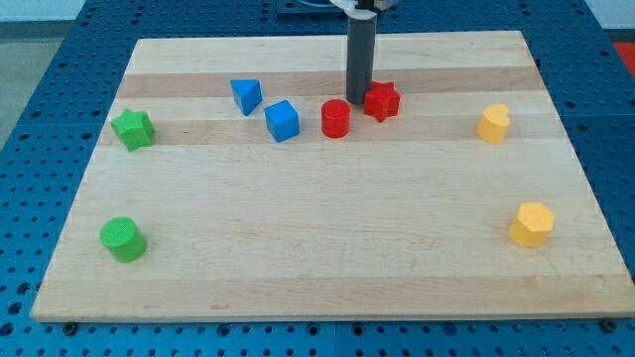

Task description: Move the red star a bit up

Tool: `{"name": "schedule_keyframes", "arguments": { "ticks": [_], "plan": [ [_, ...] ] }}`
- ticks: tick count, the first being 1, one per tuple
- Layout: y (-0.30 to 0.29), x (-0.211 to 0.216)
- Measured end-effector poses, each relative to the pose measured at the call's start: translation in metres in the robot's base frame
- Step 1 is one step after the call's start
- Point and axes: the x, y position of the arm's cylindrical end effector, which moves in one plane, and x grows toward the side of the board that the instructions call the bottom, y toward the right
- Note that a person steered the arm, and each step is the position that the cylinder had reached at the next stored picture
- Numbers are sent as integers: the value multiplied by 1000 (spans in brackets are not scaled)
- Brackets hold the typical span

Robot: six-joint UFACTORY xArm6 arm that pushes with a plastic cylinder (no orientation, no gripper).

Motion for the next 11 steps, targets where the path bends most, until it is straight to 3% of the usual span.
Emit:
{"name": "schedule_keyframes", "arguments": {
  "ticks": [2, 4, 6, 7, 11],
  "plan": [
    [32, -97],
    [125, 27],
    [114, 101],
    [100, 78],
    [73, 70]
  ]
}}
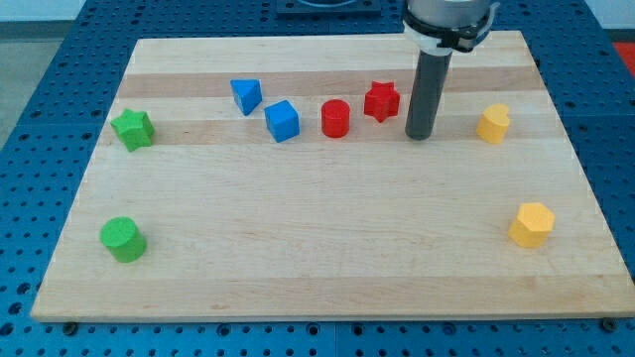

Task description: Move the red star a bit up

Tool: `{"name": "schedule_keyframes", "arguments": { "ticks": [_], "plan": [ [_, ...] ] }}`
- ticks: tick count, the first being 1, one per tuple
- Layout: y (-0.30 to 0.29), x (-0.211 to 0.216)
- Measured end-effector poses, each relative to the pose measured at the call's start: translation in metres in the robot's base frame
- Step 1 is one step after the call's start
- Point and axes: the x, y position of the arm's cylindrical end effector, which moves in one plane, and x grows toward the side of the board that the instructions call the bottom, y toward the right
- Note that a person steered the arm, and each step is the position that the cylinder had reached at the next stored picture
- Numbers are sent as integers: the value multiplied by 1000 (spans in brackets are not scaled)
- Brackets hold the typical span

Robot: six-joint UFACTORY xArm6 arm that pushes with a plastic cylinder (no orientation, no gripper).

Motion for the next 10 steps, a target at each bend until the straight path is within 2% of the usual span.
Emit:
{"name": "schedule_keyframes", "arguments": {
  "ticks": [9, 10],
  "plan": [
    [-40, -33],
    [-20, -1]
  ]
}}
